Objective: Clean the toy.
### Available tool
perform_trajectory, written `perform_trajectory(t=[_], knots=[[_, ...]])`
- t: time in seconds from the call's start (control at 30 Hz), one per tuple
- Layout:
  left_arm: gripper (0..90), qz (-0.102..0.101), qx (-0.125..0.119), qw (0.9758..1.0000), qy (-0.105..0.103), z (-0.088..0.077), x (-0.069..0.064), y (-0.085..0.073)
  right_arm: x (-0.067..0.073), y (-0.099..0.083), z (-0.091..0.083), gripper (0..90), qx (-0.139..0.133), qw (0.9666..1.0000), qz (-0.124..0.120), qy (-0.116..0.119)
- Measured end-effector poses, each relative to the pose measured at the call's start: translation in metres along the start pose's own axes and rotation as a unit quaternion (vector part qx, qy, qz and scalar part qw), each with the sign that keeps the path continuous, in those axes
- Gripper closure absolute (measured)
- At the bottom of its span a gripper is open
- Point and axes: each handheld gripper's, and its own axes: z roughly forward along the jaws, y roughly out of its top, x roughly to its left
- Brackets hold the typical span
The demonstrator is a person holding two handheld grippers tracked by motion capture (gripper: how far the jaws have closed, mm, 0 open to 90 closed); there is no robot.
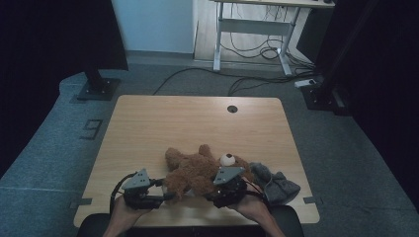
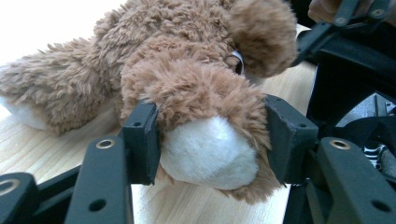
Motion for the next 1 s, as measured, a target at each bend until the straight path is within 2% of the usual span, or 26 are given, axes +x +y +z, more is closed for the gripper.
perform_trajectory(t=[0.1,0.13,0.27,0.4,0.63,0.73,0.9,1.0], knots=[[43.4,-0.003,-0.004,1.0,-0.004,-0.001,0.001,0.001,0.0,0.001,0.001,54.4,0.001,0.9999,-0.007,-0.013],[43.4,-0.002,-0.003,1.0,-0.004,-0.001,0.001,0.002,-0.001,0.001,0.0,63.4,-0.001,0.9999,-0.001,-0.012],[41.6,0.005,-0.003,1.0,-0.001,-0.003,0.003,0.003,-0.008,0.002,-0.007,77.6,-0.01,0.9997,0.02,-0.012],[34.6,0.026,0.0,0.9996,0.01,-0.007,0.001,0.007,-0.013,0.005,-0.012,80.6,-0.022,0.999,0.034,-0.017],[23.6,0.061,-0.017,0.9978,0.023,-0.027,-0.006,0.013,-0.022,0.018,-0.017,82.1,-0.029,0.9982,0.04,-0.033],[20.2,0.07,-0.015,0.9969,0.031,-0.031,-0.006,0.015,-0.025,0.024,-0.02,82.4,-0.031,0.9981,0.039,-0.035],[16.8,0.085,-0.007,0.9956,0.04,-0.026,-0.009,0.016,-0.034,0.031,-0.024,82.6,-0.035,0.9972,0.053,-0.04],[15.2,0.101,0.003,0.9942,0.036,-0.017,-0.016,0.014,-0.039,0.033,-0.025,82.8,-0.037,0.9965,0.063,-0.04]])
